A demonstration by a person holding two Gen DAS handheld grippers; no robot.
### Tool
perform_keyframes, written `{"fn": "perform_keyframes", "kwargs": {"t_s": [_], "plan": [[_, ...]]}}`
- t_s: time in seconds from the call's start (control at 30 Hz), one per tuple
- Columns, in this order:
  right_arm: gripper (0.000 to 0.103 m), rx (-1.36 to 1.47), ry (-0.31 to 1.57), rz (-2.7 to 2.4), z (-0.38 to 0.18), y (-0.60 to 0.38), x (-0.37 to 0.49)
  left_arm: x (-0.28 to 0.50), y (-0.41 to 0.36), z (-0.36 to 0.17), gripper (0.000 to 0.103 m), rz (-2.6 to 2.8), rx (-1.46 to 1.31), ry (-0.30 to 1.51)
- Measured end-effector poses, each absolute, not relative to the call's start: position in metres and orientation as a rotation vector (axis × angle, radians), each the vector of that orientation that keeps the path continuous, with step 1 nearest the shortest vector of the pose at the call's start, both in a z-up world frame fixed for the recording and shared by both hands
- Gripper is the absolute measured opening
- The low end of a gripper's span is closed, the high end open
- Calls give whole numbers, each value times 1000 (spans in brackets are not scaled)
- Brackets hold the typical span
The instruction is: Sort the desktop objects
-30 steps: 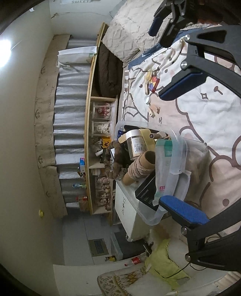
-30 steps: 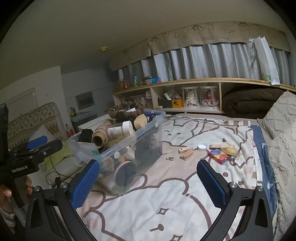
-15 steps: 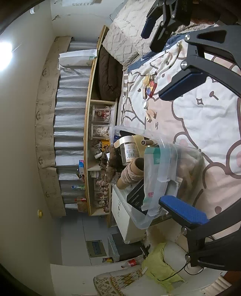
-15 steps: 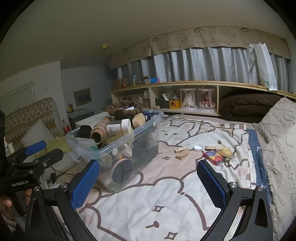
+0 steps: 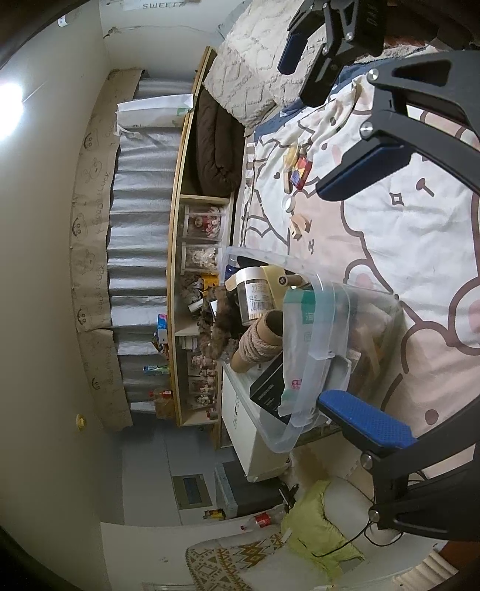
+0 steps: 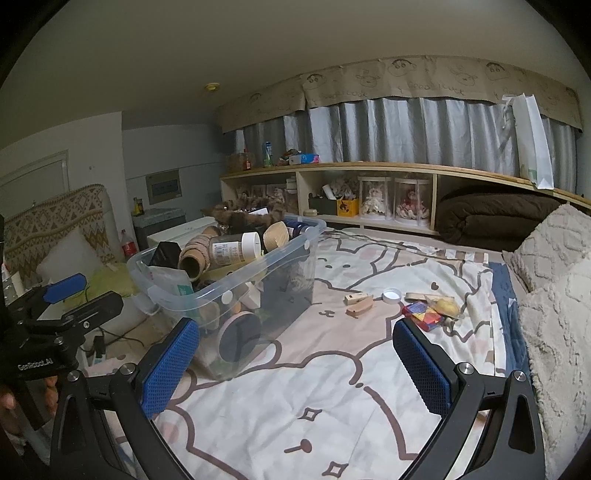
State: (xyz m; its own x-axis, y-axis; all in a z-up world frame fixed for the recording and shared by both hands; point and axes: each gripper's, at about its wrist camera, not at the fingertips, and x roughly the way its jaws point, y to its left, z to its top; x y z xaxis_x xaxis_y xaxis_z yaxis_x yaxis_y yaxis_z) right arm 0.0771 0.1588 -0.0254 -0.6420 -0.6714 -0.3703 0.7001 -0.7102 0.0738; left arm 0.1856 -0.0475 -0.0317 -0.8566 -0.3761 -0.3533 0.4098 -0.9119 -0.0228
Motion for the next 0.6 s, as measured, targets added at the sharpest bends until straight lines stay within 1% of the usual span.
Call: {"fn": "perform_keyframes", "kwargs": {"t_s": [0.6], "plan": [[103, 501, 103, -2316, -28, 159, 74, 190, -46, -31, 103, -2687, 469, 140]]}}
